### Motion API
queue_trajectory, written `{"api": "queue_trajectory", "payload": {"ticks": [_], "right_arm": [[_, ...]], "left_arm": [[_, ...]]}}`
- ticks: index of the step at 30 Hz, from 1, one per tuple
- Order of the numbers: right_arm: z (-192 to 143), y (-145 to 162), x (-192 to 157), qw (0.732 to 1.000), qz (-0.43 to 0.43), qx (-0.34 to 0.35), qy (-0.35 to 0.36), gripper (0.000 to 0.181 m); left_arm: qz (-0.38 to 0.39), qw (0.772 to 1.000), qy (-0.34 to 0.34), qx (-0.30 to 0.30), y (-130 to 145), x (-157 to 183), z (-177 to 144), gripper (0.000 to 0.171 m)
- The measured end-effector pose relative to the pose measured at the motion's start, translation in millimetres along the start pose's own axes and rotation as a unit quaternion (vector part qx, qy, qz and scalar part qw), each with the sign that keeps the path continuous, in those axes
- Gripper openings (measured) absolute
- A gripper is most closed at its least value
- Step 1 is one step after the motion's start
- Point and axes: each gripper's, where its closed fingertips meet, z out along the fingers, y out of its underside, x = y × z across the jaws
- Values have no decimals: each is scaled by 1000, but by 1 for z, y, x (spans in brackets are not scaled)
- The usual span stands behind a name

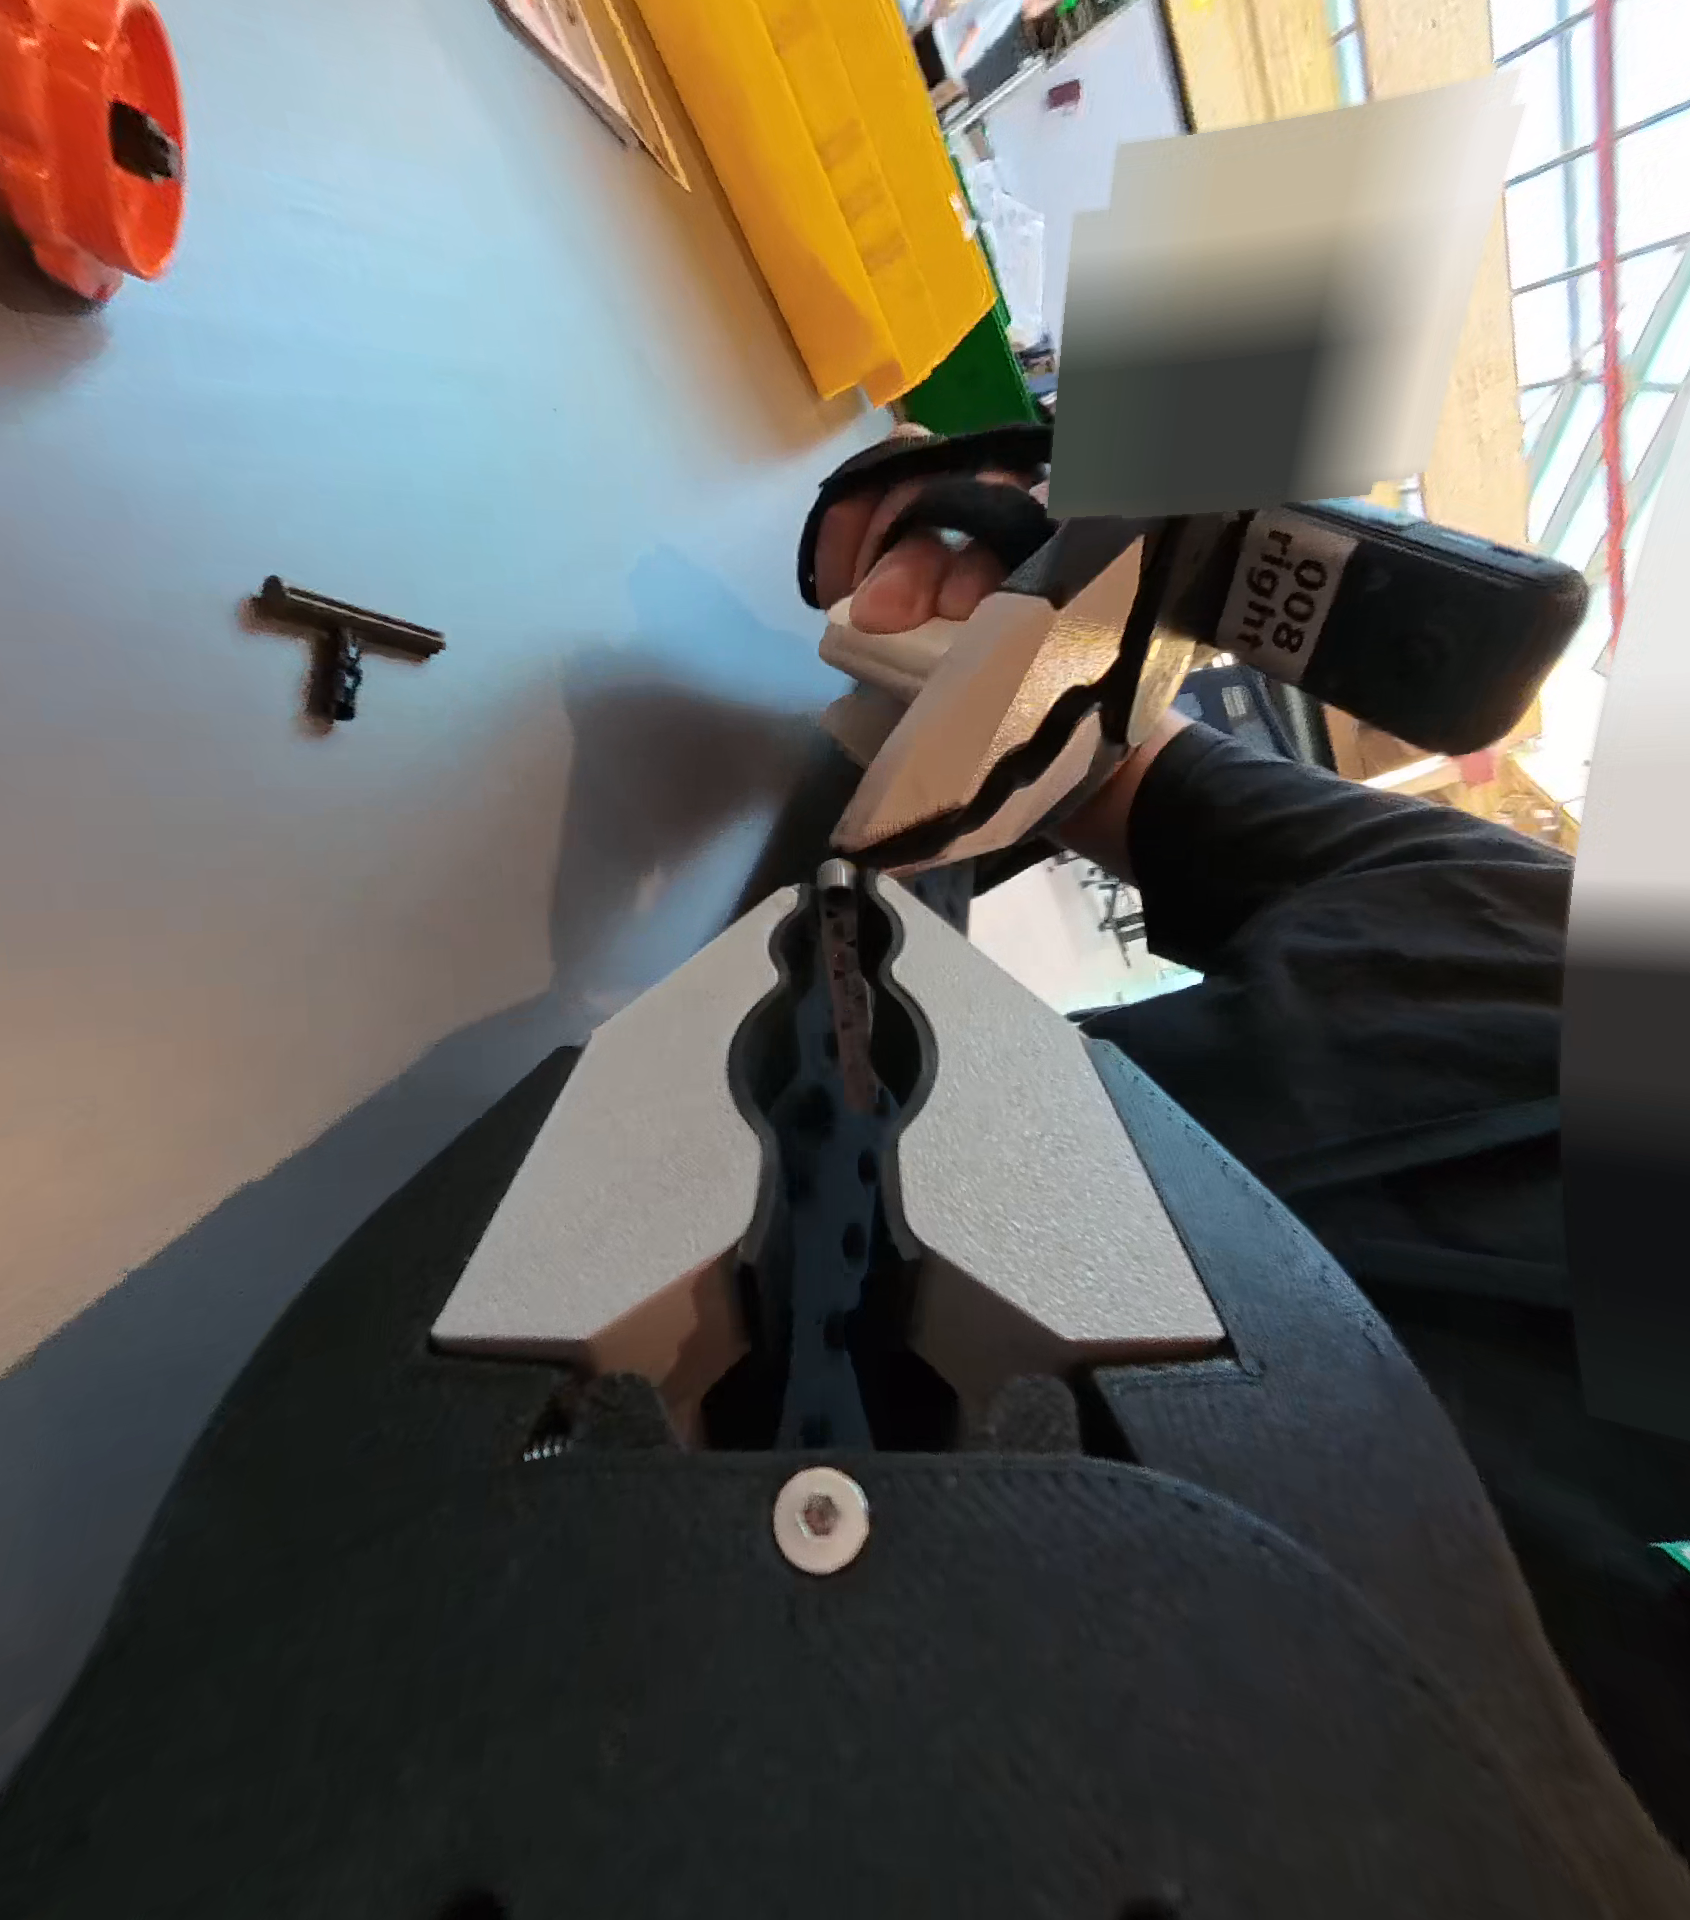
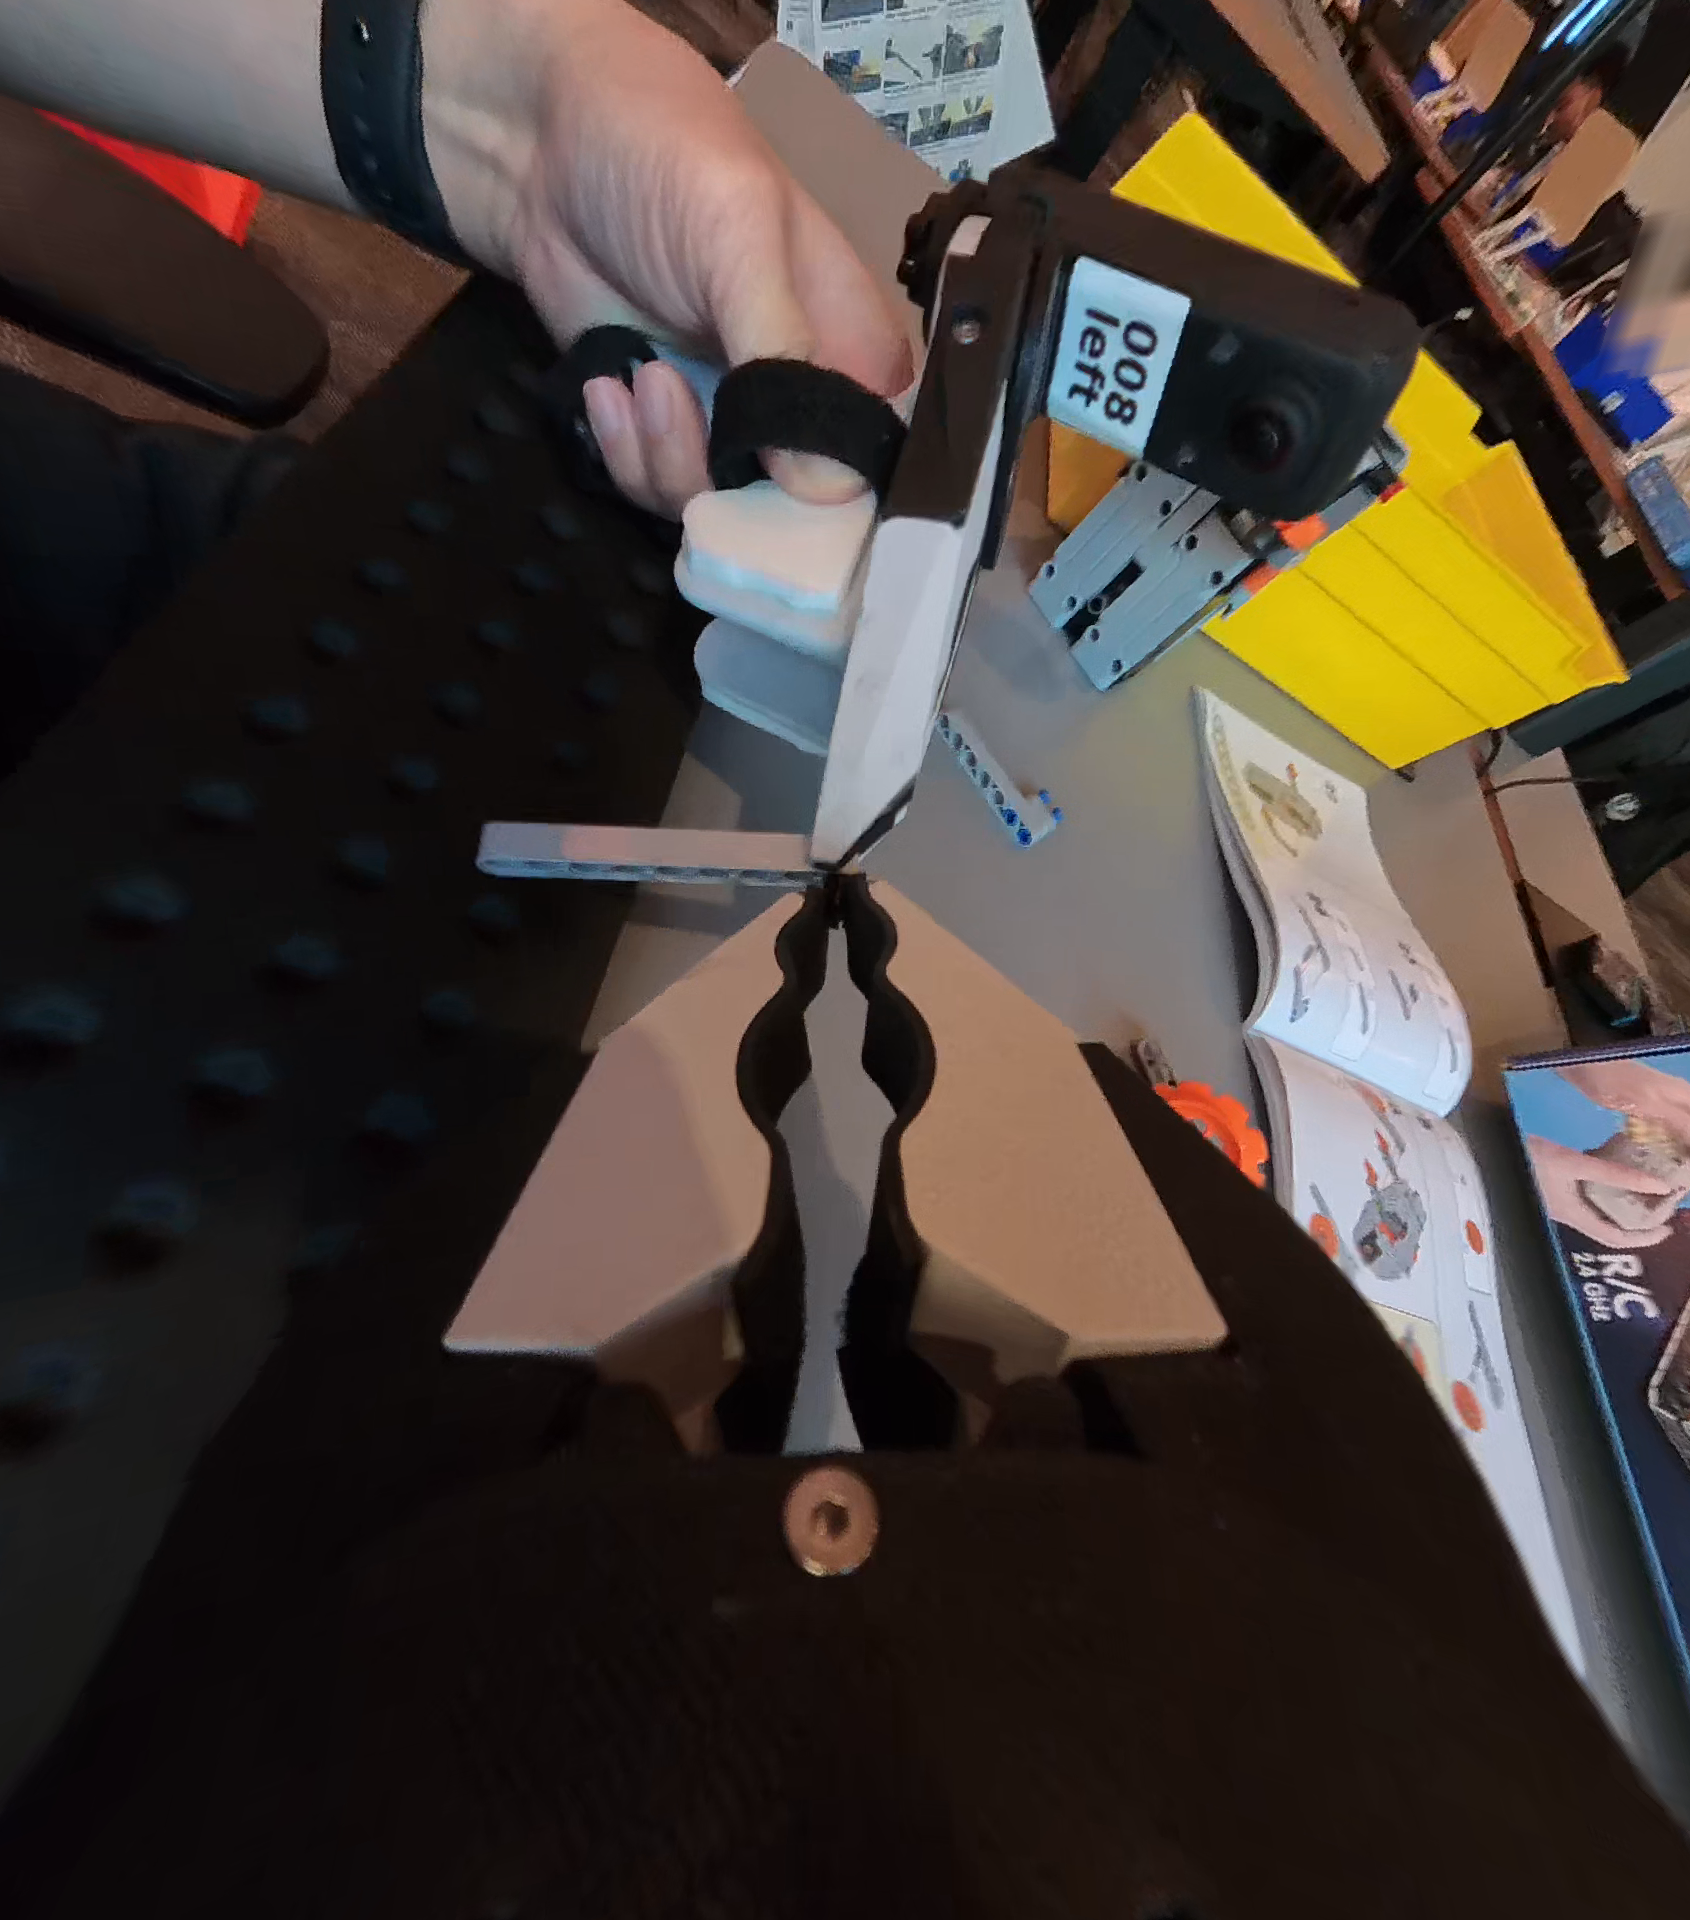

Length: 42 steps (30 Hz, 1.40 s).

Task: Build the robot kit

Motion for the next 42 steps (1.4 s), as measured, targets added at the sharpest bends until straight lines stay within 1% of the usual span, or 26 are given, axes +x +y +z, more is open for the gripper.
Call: {"api": "queue_trajectory", "payload": {"ticks": [1, 3, 6, 8, 11, 14, 17, 21, 22, 23, 25, 26, 27, 29, 31, 32, 34, 35, 36, 38, 42], "right_arm": [[0, 0, 2, 1000, 1, 0, 4, 1], [-1, -1, 5, 1000, 18, 5, 2, 1], [-1, -3, 13, 999, 48, 15, 18, 2], [-3, -5, 15, 996, 80, 28, 11, 3], [-9, -7, 23, 993, 109, 38, 30, 3], [-15, -7, 29, 990, 121, 39, 58, 3], [-18, -6, 33, 988, 124, 29, 86, 3], [-18, -4, 37, 987, 104, 6, 120, 3], [-17, -5, 36, 988, 96, 5, 122, 3], [-17, -5, 33, 989, 93, 5, 115, 3], [-17, -7, 20, 995, 79, 12, 61, 5], [-18, -6, 14, 997, 62, 10, 35, 25], [-19, -6, 7, 999, 37, 8, 4, 40], [-21, -9, -3, 999, -29, 7, -30, 43], [-21, -15, -10, 993, -100, -1, -57, 42], [-21, -17, -15, 989, -123, -12, -80, 38], [-22, -19, -20, 982, -143, -30, -118, 30], [-24, -20, -22, 979, -149, -38, -137, 21], [-26, -20, -22, 975, -155, -48, -150, 17], [-30, -22, -24, 971, -152, -61, -172, 17], [-35, -24, -25, 971, -120, -68, -194, 17]], "left_arm": [[0, 1000, -1, 3, -1, -1, 0, 6], [-4, 1000, 7, 12, -4, 1, -1, 6], [-9, 999, 17, 33, -11, 2, -4, 6], [-12, 999, 28, 36, -13, 5, -4, 6], [3, 997, 45, 62, -21, 12, -5, 6], [15, 995, 43, 94, -28, 15, -5, 6], [7, 992, 48, 114, -34, 17, -3, 7], [-12, 993, 51, 110, -33, 18, 2, 10], [-14, 993, 46, 108, -32, 17, 2, 7], [-15, 994, 42, 101, -30, 16, 2, 6], [-23, 997, 42, 62, -18, 17, 3, 6], [-28, 998, 49, 40, -12, 19, 3, 6], [-35, 998, 55, 18, -7, 22, 2, 6], [-38, 997, 50, -36, 4, 23, 3, 6], [-29, 995, 44, -87, 12, 27, 5, 6], [-23, 993, 44, -107, 14, 30, 7, 6], [-5, 988, 33, -148, 19, 33, 10, 6], [5, 986, 30, -165, 21, 35, 11, 6], [14, 983, 27, -179, 23, 37, 13, 6], [24, 980, 26, -195, 24, 41, 15, 6], [14, 977, 44, -207, 24, 47, 17, 6]]}}
